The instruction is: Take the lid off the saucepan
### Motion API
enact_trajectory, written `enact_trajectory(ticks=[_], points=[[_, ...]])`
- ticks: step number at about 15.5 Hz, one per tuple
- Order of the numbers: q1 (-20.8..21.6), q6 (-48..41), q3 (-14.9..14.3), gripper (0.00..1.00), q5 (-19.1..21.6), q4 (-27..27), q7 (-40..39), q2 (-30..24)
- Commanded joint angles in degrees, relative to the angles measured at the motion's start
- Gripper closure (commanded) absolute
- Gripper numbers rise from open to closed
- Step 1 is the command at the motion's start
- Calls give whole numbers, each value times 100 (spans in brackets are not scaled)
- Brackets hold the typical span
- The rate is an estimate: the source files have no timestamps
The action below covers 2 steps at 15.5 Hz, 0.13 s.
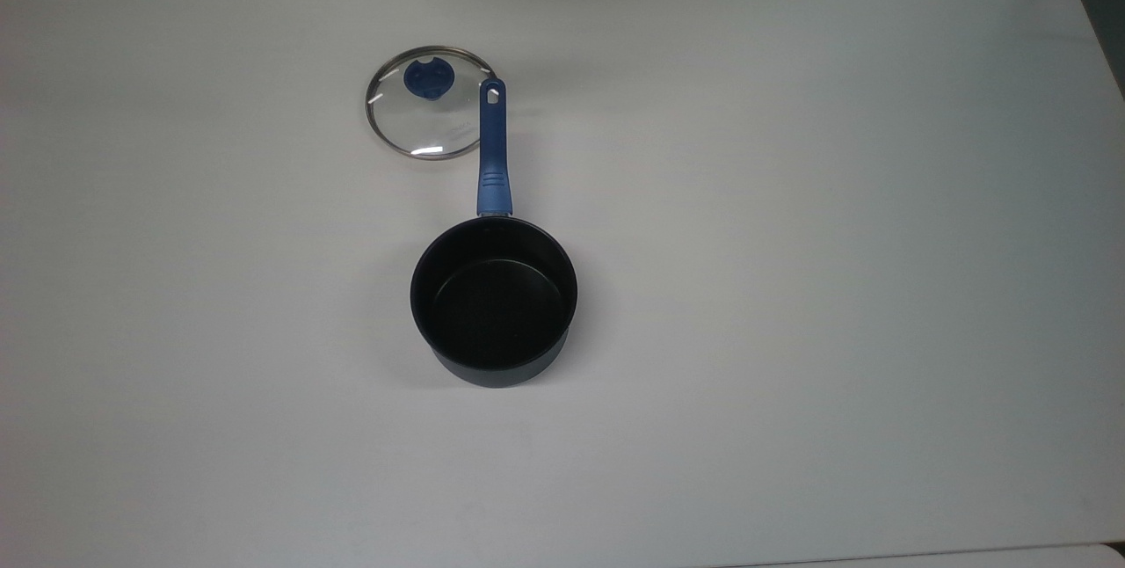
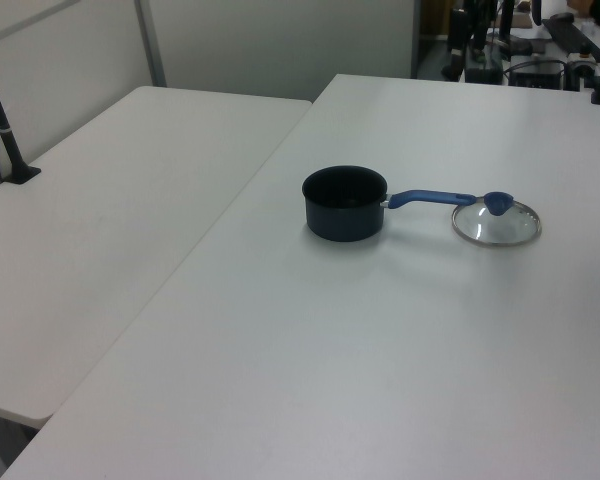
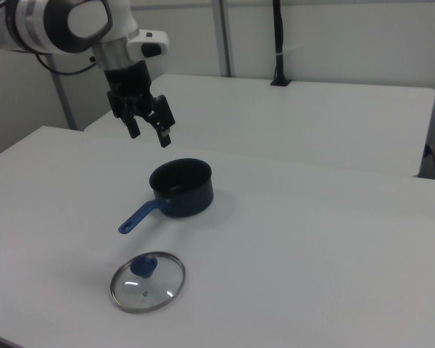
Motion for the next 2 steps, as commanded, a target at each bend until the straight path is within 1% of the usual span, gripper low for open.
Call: enact_trajectory(ticks=[1,2], points=[[65,61,-2,0,51,116,-143,81],[65,52,-2,0,60,116,-135,72]])
